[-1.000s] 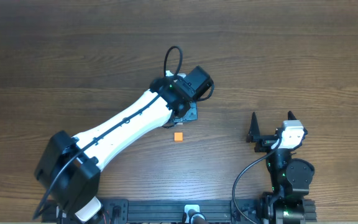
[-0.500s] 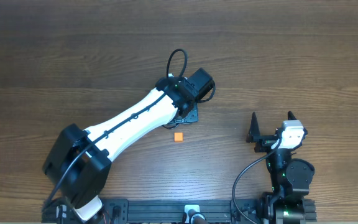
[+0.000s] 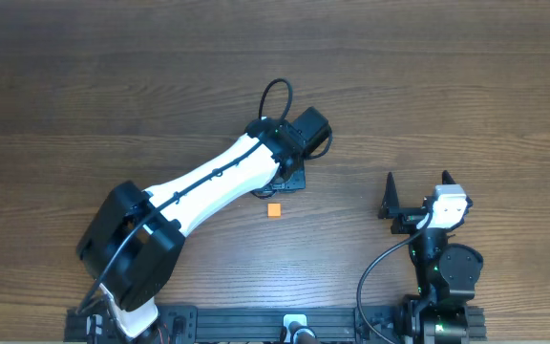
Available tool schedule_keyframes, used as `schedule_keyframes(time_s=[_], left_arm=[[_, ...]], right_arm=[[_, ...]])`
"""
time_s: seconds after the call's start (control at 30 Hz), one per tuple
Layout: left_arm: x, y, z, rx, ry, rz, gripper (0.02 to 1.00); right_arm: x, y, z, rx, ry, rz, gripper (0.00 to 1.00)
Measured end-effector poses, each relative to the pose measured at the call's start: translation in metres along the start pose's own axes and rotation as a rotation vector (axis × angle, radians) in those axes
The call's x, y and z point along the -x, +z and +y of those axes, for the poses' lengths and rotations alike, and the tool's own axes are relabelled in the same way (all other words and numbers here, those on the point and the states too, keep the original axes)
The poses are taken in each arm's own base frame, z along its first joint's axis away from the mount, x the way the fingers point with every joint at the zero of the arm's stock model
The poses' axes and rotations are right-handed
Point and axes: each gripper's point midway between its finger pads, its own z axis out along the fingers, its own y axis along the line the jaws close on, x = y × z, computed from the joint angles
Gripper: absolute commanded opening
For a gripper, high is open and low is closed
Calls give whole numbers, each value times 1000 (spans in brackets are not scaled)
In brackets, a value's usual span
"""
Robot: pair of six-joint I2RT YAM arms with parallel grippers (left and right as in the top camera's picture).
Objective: Stack Cubes
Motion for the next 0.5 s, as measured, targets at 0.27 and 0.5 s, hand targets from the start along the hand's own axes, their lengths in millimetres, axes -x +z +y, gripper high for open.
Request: schedule_keyframes(time_s=[0.27,0.5], left_arm=[[5,2,5,4,-20,6,42],[5,4,6,6,-12,10,42]], right_arm=[[0,0,0,0,-1,0,991],[0,0,0,0,-1,0,991]])
